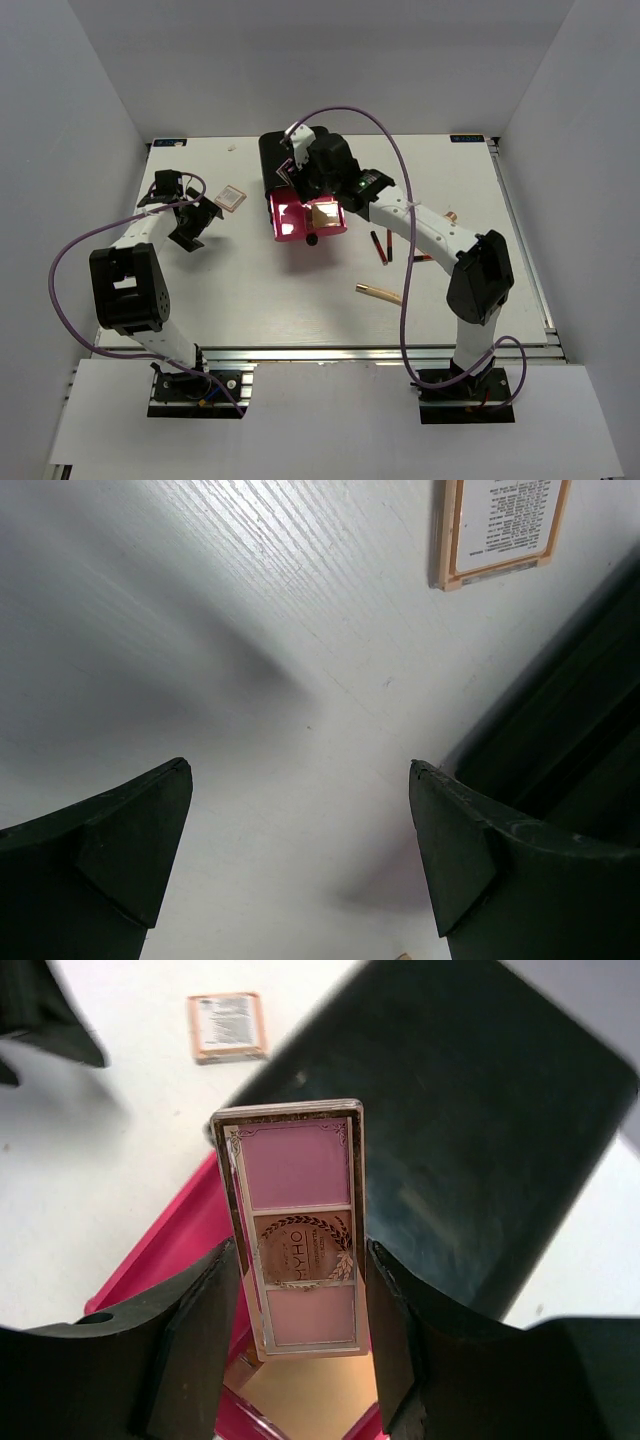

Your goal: Organize the makeup

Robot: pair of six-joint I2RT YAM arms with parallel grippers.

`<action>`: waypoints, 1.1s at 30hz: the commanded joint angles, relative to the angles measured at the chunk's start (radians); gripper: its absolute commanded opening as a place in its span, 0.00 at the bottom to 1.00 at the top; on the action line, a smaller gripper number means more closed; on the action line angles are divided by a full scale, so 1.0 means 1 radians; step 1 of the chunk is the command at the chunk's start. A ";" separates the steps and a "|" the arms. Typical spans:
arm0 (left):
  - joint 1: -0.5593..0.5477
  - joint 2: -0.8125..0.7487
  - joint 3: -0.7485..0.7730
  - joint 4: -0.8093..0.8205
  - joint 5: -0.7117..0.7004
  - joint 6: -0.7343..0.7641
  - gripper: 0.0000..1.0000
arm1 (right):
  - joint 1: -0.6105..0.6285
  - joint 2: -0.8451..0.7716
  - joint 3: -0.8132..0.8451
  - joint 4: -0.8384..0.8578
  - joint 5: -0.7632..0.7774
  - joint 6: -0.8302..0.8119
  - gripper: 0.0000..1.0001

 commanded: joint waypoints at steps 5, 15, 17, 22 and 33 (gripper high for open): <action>0.007 -0.055 0.000 0.016 0.017 -0.007 0.98 | 0.036 -0.026 -0.038 -0.023 0.174 0.360 0.00; 0.007 -0.058 0.004 0.008 0.011 -0.007 0.98 | 0.061 -0.026 -0.070 -0.075 0.111 0.521 0.41; 0.006 -0.055 0.002 0.011 0.014 -0.009 0.98 | 0.061 -0.021 -0.075 -0.069 0.106 0.522 0.68; 0.006 -0.035 0.014 0.018 0.020 -0.015 0.98 | 0.059 -0.017 -0.060 -0.058 0.091 0.501 0.89; -0.006 0.106 0.177 0.004 0.022 -0.064 0.93 | -0.049 -0.191 -0.157 0.158 -0.434 0.244 0.36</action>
